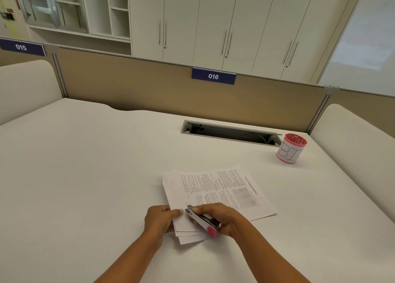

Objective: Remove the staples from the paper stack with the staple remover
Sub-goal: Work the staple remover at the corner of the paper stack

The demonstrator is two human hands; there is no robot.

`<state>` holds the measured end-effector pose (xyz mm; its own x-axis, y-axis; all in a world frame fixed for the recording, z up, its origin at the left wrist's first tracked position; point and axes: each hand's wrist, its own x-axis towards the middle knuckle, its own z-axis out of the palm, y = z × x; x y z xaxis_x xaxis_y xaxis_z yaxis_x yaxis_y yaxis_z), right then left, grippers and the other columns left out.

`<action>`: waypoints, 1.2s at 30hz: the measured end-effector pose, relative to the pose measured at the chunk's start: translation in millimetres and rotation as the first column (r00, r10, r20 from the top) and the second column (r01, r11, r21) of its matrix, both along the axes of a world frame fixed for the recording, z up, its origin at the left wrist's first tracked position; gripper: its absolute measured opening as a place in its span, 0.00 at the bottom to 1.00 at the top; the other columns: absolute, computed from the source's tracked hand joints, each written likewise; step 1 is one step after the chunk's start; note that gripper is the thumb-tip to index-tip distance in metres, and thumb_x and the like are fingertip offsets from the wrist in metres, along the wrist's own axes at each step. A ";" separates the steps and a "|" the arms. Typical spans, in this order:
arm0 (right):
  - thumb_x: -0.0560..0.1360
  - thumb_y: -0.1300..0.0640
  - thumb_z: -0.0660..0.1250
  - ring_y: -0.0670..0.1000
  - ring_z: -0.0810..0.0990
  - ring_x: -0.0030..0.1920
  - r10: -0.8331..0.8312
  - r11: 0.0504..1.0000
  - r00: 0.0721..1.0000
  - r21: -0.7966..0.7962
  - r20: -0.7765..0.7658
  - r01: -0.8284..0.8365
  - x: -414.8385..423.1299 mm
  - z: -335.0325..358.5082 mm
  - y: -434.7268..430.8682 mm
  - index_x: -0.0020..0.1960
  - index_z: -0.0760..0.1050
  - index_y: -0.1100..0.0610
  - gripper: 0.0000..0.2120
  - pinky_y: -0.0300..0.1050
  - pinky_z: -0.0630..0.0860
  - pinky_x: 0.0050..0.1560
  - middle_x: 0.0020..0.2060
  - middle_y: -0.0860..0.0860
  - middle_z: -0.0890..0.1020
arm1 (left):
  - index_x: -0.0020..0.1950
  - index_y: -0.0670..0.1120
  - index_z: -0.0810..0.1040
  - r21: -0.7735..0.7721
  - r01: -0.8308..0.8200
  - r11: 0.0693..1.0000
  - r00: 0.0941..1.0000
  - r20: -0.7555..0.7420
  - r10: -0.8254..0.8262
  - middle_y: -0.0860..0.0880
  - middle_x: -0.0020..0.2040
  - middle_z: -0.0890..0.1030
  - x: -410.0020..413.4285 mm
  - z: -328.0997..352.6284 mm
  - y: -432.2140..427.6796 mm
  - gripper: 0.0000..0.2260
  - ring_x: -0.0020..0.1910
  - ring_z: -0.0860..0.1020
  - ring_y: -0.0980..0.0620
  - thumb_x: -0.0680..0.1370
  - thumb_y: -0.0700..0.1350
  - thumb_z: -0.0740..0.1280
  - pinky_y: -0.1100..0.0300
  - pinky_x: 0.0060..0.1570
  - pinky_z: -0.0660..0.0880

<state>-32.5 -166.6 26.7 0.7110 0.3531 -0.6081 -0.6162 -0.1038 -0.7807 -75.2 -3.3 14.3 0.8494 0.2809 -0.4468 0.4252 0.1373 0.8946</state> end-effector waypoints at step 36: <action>0.68 0.51 0.73 0.48 0.82 0.45 0.169 0.862 0.862 -0.496 0.477 0.105 -23.9 2.0 19.9 0.49 0.82 0.53 0.12 0.45 0.79 0.52 0.44 0.49 0.85 | 0.40 0.36 0.81 0.049 -0.013 0.999 0.997 -0.080 0.017 0.36 0.46 0.83 7.2 1.3 -1.7 0.03 0.44 0.82 0.38 0.68 0.33 0.72 0.44 0.50 0.80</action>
